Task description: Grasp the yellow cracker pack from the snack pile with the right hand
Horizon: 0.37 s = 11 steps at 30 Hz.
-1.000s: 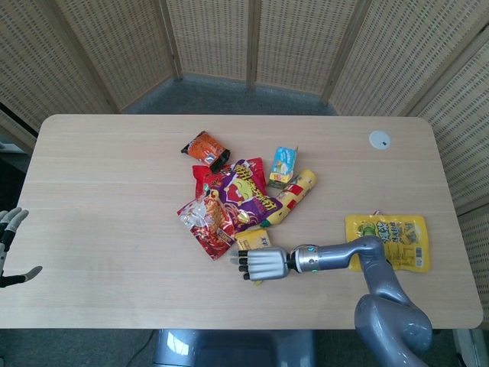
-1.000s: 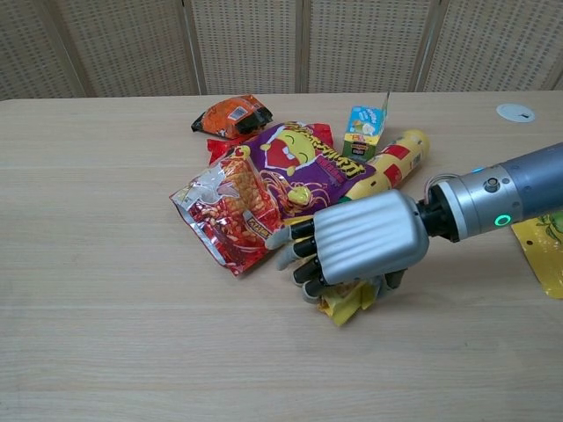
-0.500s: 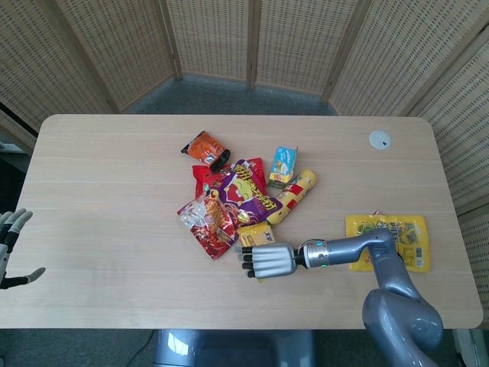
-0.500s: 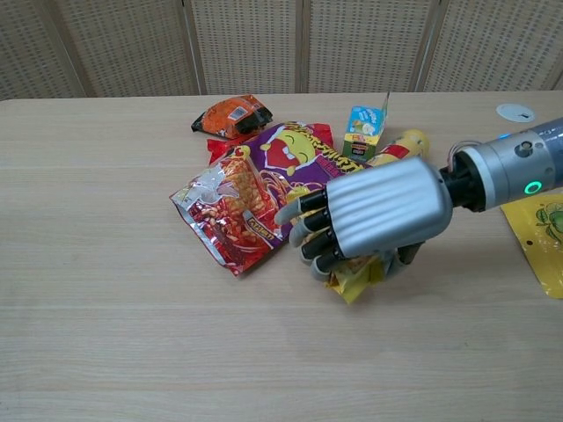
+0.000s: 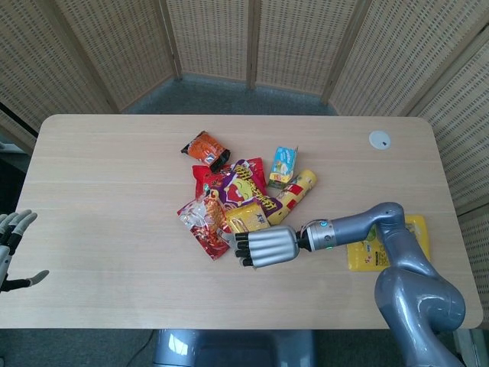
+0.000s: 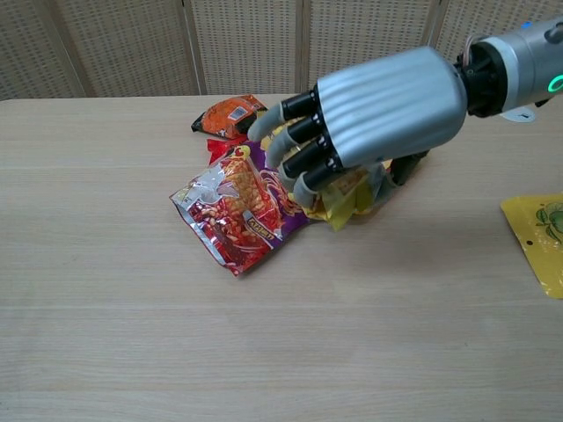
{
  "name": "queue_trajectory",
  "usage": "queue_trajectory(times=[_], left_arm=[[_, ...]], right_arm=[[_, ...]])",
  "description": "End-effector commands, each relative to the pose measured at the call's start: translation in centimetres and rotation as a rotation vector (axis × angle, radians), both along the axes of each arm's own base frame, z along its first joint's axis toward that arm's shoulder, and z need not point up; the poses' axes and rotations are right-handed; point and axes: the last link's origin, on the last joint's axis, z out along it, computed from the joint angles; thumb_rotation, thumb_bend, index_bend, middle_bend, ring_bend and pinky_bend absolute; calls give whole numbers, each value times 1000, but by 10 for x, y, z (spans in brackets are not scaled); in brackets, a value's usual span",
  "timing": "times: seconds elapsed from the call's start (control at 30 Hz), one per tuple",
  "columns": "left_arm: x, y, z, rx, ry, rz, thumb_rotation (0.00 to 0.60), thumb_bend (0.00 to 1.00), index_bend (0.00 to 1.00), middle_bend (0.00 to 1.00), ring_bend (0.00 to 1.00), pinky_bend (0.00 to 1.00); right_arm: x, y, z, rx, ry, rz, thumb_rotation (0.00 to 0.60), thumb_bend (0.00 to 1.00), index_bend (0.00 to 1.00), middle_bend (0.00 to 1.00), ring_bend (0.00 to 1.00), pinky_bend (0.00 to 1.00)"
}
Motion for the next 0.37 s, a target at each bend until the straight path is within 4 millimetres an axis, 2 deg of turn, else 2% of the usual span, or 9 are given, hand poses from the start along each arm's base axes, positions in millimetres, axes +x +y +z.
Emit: queue_trajectory(times=[0.03,0.37], left_arm=[[1,-1,2,2,-5,-5,600,0,54,0,0,0],[2,-2,2,-1,-8,-10,600,0,54,0,0,0]], right_arm=[[25,-3,15,-19,-27,52,600,328,568,524,256,168],[52,2,32,-60,-20,81,600,327,569,523,256,168]])
